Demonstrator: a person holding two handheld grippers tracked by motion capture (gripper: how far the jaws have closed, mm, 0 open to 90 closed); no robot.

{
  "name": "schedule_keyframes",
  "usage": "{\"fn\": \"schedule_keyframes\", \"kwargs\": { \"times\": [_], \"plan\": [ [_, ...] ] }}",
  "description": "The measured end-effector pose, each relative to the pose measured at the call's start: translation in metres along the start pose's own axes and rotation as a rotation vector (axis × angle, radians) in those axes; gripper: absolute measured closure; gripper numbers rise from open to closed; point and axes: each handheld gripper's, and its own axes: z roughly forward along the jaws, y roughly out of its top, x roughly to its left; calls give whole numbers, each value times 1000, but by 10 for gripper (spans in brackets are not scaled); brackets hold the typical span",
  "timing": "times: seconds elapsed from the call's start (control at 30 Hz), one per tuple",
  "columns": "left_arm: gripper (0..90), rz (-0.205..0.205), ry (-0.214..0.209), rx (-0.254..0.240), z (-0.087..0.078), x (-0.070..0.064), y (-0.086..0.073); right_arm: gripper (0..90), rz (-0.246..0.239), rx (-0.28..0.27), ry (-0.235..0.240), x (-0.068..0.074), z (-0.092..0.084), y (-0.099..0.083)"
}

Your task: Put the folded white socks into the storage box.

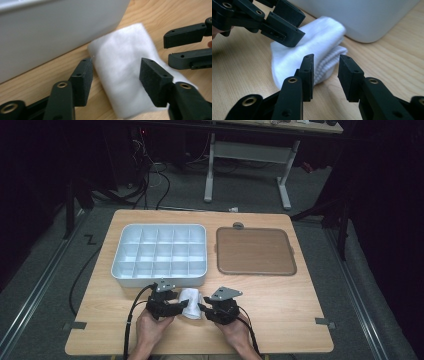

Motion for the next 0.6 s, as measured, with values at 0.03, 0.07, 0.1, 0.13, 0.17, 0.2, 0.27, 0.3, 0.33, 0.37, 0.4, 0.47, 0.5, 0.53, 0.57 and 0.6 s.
{"fn": "schedule_keyframes", "kwargs": {
  "times": [0.03, 0.07, 0.1, 0.13, 0.17, 0.2, 0.27, 0.3, 0.33, 0.37, 0.4, 0.47, 0.5, 0.53, 0.57, 0.6],
  "plan": [
    [413, -20, -7, -5, 0, -1, 2, 650, 2, -7, -6, -2, -3, 0],
    [399, -29, -16, -3, 1, -2, 5, 648, 4, -11, -11, -3, -6, 0],
    [390, -26, -17, 0, 2, -3, 6, 645, 6, -19, -18, -7, -10, -1],
    [385, -26, -16, 2, 3, -4, 7, 642, 9, -20, -28, -10, -13, -2],
    [379, -32, -19, 6, 4, -5, 7, 639, 16, -21, -36, -14, -16, -3],
    [374, -38, -22, 6, 5, -5, 8, 635, 22, -21, -45, -18, -18, -5],
    [368, -67, -27, 5, 8, -6, 9, 629, 34, -13, -64, -26, -23, -9],
    [362, -71, -25, 5, 9, -6, 9, 625, 44, -9, -80, -32, -27, -13],
    [361, -73, -20, 2, 11, -5, 9, 623, 48, -6, -92, -36, -29, -15],
    [358, -78, -13, 0, 12, -4, 8, 619, 57, -1, -105, -41, -32, -19],
    [357, -79, -8, 5, 13, -3, 8, 615, 72, 3, -121, -45, -35, -23],
    [357, -79, 14, 4, 17, -1, 7, 608, 93, 11, -151, -56, -41, -30],
    [359, -78, 25, 6, 18, 1, 5, 602, 99, 13, -167, -61, -44, -33],
    [359, -82, 34, 13, 20, 3, 3, 597, 113, 18, -182, -66, -47, -37],
    [353, -86, 36, 16, 20, 5, 3, 591, 128, 25, -205, -72, -52, -42],
    [349, -95, 38, 14, 21, 6, 2, 590, 131, 29, -214, -75, -53, -44]
  ]
}}
